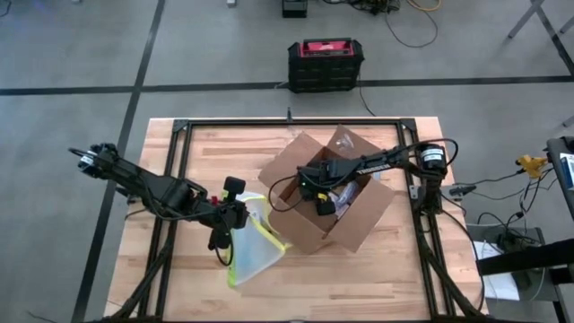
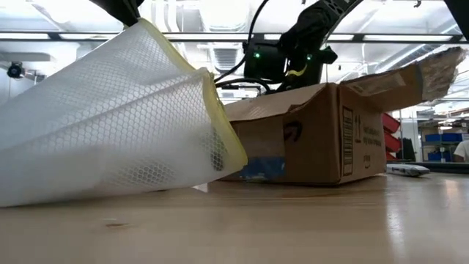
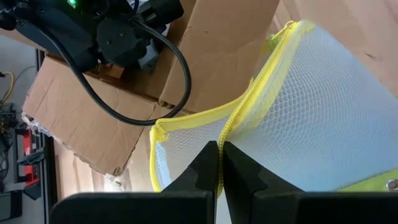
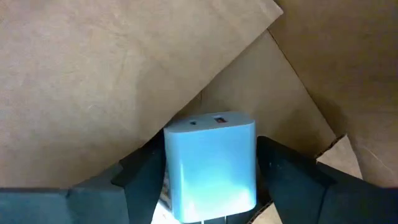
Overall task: Unpack boxes
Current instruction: Put the white charger adapter into the transparent zip lock bag
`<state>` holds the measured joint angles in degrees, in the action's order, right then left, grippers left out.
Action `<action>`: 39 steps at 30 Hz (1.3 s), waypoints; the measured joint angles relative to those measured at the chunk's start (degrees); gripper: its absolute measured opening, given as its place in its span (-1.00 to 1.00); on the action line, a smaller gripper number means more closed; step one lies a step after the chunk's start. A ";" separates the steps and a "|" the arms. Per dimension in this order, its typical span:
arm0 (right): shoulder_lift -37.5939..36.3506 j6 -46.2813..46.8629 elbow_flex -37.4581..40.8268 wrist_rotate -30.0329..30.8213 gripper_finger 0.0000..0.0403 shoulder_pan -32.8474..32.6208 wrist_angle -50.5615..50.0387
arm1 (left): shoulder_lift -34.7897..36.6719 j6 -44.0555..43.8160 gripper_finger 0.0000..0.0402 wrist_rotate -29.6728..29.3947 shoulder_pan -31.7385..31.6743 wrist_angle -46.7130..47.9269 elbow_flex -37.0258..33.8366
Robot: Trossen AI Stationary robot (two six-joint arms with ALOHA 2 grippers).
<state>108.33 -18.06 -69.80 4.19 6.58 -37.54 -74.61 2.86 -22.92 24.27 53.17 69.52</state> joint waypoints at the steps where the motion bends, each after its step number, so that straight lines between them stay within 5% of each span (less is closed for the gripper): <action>1: 0.00 -0.11 0.00 -0.06 -0.01 0.05 -0.03 | 0.00 0.00 -1.00 0.00 0.00 0.00 0.00; 4: 0.00 -0.33 0.03 0.00 -0.15 0.05 0.17 | 0.00 -0.01 -1.00 0.00 0.00 0.00 0.00; 14: -1.72 2.61 -0.80 0.41 -0.15 -0.95 -0.98 | 0.00 0.15 -1.00 0.00 0.00 0.00 0.00; 24: -12.52 7.60 -4.00 0.64 -0.15 -4.01 -2.83 | 0.00 2.15 -1.00 1.20 0.00 0.50 0.00; 34: -12.53 9.48 -6.20 1.63 -0.15 -4.60 -4.05 | 0.06 2.61 -1.00 1.19 0.00 2.29 0.00; 39: -12.31 9.63 -8.48 -2.13 -0.15 -8.65 4.32 | 0.15 6.40 -1.00 -0.36 -0.33 2.70 0.00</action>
<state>96.03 -8.42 -78.28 2.06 -2.07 -33.22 -74.46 9.26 -23.27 23.94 55.86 69.52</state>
